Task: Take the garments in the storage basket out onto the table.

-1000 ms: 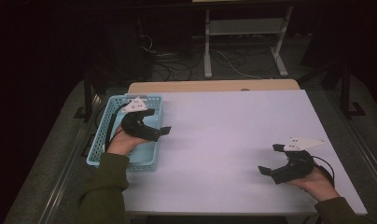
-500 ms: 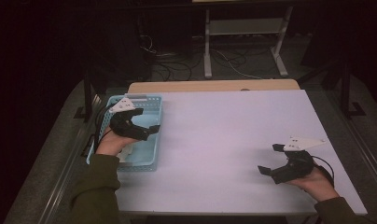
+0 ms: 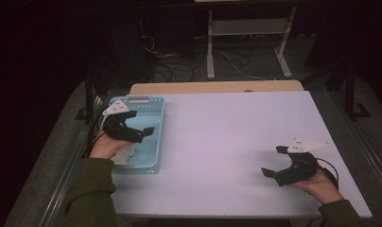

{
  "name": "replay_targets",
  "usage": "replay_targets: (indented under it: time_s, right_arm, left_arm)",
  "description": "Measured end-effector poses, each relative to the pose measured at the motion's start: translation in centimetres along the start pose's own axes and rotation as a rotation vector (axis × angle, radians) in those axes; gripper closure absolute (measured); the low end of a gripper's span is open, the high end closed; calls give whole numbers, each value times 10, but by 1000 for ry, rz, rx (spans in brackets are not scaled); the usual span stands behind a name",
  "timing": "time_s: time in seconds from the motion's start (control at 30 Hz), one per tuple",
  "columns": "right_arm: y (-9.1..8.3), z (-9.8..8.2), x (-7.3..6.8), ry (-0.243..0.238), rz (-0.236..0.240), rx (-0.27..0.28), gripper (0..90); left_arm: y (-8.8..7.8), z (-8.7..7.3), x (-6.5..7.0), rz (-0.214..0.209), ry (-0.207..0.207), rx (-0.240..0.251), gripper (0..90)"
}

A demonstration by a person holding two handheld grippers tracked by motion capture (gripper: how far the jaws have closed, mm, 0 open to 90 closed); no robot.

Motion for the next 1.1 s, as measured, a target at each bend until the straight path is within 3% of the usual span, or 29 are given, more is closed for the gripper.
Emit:
replay_targets:
  time_s: [1.1]
  right_arm:
    - [1, 0, 0, -2, -2, -5, 0]
  left_arm:
    - [-25, -26, -32, 98, -59, -53, 0]
Point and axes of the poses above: each handheld gripper's, and its own axes: y roughly forward along the jaws, z roughly out of its top, x roughly to its right, the point moved 4 cm from there along y, roughly forward along the jaws, and after that the axes turned 3 degrees about z, right-handed, at the moved point
